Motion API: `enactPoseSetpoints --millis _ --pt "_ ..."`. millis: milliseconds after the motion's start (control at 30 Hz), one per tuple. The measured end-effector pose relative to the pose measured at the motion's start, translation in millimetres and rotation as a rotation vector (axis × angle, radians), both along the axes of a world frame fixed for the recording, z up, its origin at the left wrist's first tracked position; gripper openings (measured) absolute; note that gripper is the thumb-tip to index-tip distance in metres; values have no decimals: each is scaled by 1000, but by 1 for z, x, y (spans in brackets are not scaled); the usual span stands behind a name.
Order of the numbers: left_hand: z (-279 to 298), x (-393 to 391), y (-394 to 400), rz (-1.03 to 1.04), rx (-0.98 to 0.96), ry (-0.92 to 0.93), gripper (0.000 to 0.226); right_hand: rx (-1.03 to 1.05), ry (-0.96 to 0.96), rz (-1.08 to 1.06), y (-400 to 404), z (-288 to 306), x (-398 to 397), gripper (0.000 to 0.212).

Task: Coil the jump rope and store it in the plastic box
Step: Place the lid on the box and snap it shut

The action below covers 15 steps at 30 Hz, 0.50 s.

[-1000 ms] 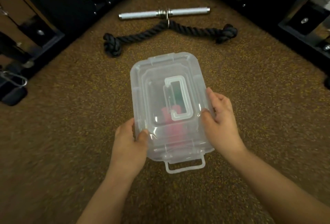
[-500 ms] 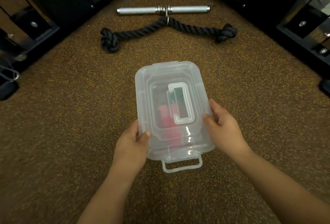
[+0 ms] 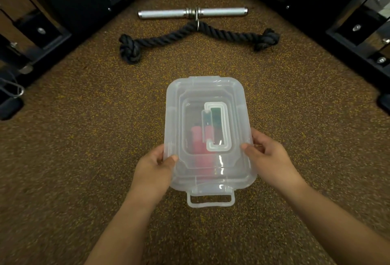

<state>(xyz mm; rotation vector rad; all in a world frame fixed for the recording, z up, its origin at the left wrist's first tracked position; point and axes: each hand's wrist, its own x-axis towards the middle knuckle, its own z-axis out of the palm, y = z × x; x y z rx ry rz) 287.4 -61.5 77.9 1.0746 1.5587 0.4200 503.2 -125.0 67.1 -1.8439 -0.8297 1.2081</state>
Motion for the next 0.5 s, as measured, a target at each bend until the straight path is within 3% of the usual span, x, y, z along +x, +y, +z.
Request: enactPoseSetpoints --millis 267,400,500 --pt "-8 -4 -4 -9 49 16 30 15 93 -53 -2 1 -3 29" --pt "-13 0 -19 -179 370 329 53 -61 173 -135 -19 -11 -6 32" --pt "-13 3 -30 -355 594 382 55 -92 224 -183 -35 -13 -14 40"
